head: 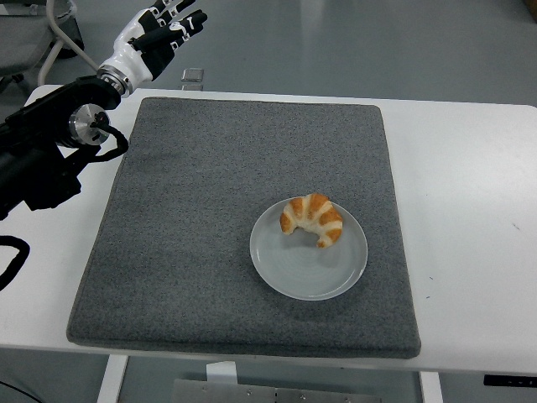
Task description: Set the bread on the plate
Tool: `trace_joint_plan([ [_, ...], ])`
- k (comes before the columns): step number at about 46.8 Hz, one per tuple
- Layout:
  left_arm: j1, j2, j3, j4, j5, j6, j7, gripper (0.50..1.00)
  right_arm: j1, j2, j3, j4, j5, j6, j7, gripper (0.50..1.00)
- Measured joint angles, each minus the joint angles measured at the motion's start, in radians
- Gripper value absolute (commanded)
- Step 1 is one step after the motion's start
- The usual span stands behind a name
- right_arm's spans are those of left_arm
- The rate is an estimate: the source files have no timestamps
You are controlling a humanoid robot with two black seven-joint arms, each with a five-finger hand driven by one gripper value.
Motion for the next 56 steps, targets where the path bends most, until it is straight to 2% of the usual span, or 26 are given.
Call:
trace_joint_plan([
  [9,0.027,0.0,0.0,0.017,0.0,-0.007,-0.006,0.96,0.0,0.0,0.0,0.0,0.0,0.0,0.0,0.93],
  [20,0.079,0.0,-0.005,0.032,-0.01,-0.052,-0.016,0.96,0.0,0.0,0.0,0.0,0.001,0.0,0.0,0.93],
  [31,0.126,-0.002,-0.094,0.049,-0.012,-0.106,-0.016,0.96,0.0,0.0,0.0,0.0,0.001,0.001,0.0,0.93],
  [56,0.145,-0.004,-0.093,0.048,-0.011,-0.108,-0.016,0.964,0.0,0.0,-0.002,0.0,0.0,0.002,0.001,0.93],
])
